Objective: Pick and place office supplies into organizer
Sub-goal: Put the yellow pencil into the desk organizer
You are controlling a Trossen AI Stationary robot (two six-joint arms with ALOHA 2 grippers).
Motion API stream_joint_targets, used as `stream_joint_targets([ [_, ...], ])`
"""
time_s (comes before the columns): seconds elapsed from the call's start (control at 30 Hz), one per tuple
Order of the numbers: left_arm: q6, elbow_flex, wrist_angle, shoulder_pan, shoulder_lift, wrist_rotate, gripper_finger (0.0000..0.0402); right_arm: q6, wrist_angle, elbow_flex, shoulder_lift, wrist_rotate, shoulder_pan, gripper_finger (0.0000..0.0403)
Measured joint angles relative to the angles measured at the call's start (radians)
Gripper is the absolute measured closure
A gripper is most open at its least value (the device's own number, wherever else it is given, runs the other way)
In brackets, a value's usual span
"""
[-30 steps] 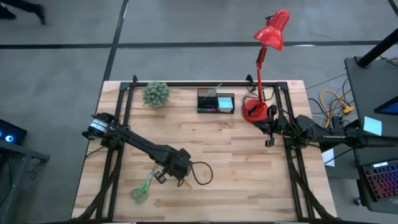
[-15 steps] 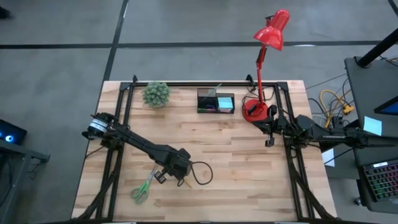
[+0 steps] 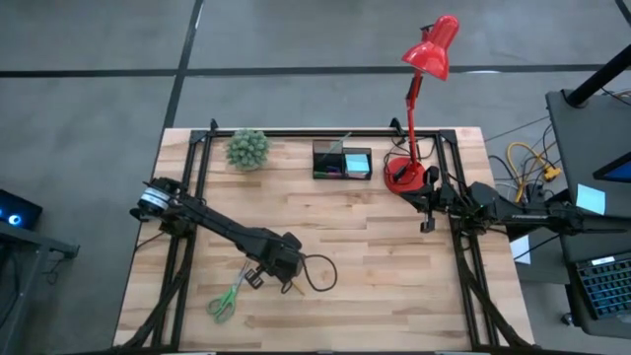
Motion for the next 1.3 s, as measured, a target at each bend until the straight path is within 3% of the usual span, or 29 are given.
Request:
stream_joint_targets([
  [0.83, -0.001, 0.092, -0.057, 0.015, -0.005, -0.019, 0.0401, 0.0, 0.0, 0.0, 0.0, 0.0, 0.0, 0.0394],
  [1.3, -0.002, 0.144, 0.009, 0.067, -0.043, -0.036, 0.0401, 0.003, 0.0, 0.0, 0.0, 0.0, 0.0, 0.0394],
])
